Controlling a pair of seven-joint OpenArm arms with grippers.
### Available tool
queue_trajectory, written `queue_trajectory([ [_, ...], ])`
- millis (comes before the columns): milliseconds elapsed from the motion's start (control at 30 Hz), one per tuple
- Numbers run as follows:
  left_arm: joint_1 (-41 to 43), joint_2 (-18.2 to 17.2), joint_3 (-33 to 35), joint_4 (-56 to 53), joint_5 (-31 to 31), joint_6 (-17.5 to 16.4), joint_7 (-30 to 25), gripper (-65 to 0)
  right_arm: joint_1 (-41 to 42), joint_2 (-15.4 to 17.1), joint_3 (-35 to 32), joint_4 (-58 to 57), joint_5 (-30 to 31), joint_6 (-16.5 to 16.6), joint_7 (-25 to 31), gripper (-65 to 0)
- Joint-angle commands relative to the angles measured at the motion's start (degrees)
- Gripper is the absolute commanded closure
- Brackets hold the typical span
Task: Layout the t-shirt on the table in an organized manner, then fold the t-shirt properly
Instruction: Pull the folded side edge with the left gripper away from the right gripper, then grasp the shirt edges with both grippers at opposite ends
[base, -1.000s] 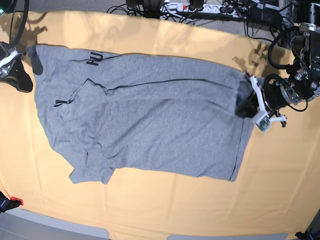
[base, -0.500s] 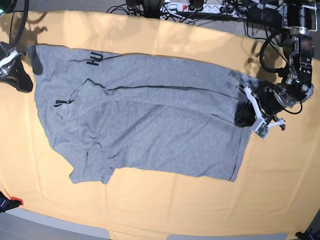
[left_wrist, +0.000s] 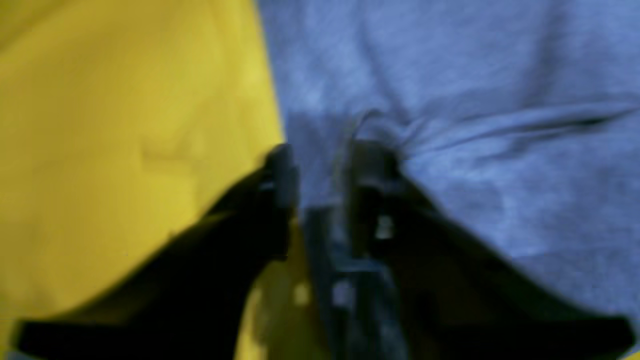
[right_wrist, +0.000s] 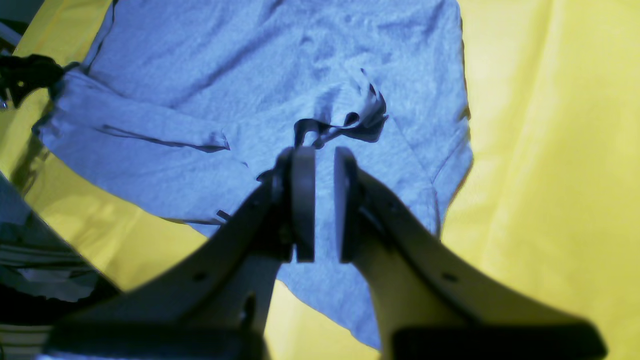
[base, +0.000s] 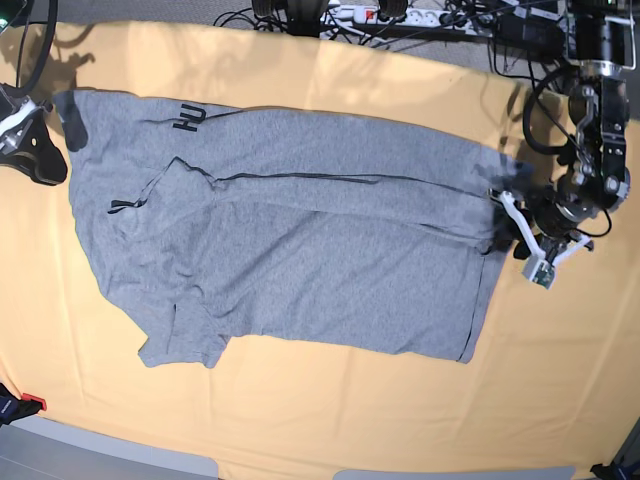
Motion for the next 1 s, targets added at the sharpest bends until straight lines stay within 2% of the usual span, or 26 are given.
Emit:
queue_trajectory([
  [0, -1.4, -1.2, -1.0, 0.9, -0.7, 0.0, 0.0, -12.6, -1.2, 1.1, 0.5, 0.7, -1.1, 0.3, 0.8, -13.0],
  [100, -1.8, -1.9, -3.0, 0.9, -3.9, -1.1, 1.2, -16.2, -4.1, 1.1, 0.5, 0.7, -7.7, 0.3, 0.8, -28.0],
  [167, -1.8, -2.9, -4.8, 0.9, -7.1, -3.0, 1.9, -25.3, -5.6, 1.1, 0.5, 0.7, -12.4, 0.3, 0.8, -34.8],
  [233, -1.8, -3.7, -7.1, 0.9, -10.1, -4.7, 3.3, -33.2, -6.6, 1.1, 0.5, 0.2, -16.4, 0.0, 2.1, -34.9],
  [267, -1.8, -3.9, -8.6, 0.9, -11.7, -5.2, 4.2, -34.3, -6.8, 1.0, 0.5, -0.4, -17.8, -0.4, 2.8, -34.9],
  [400, -1.7, -4.2, -15.1, 0.9, -18.7, -6.2, 8.5, -34.2, -6.8, 0.9, 0.5, -4.8, -18.5, -0.6, 4.7, -34.9],
  [500, -1.1, -4.1, -19.1, 0.8, -20.2, -6.2, 9.9, -34.2, -6.7, 0.9, 0.5, -9.9, -18.5, -0.5, 7.8, -34.9],
  [633, 0.7, -4.2, -21.4, 0.8, -21.0, -6.2, 10.5, -34.2, -5.2, 0.9, 0.5, -17.7, -12.9, 0.3, 8.1, -35.0],
  [733, 2.6, -4.1, -21.4, 0.8, -21.4, -6.2, 10.5, -34.2, -2.6, 0.9, 0.5, -23.6, -9.4, 0.3, 5.1, -35.0],
  [800, 3.8, -4.2, -21.4, 0.8, -21.4, -6.2, 10.5, -34.2, -0.8, 0.9, 0.5, -27.6, -5.0, 0.3, 0.8, -34.9],
  [900, 4.6, -4.2, -21.4, 0.8, -21.3, -6.3, 10.7, -34.2, 0.2, 1.2, 0.4, -31.4, 4.5, 0.3, 0.8, -34.9],
  [967, 4.6, -4.2, -21.4, 0.8, -20.7, -6.2, 10.6, -34.2, 0.1, 1.2, 0.4, -31.7, 5.9, 0.3, 0.8, -34.9],
])
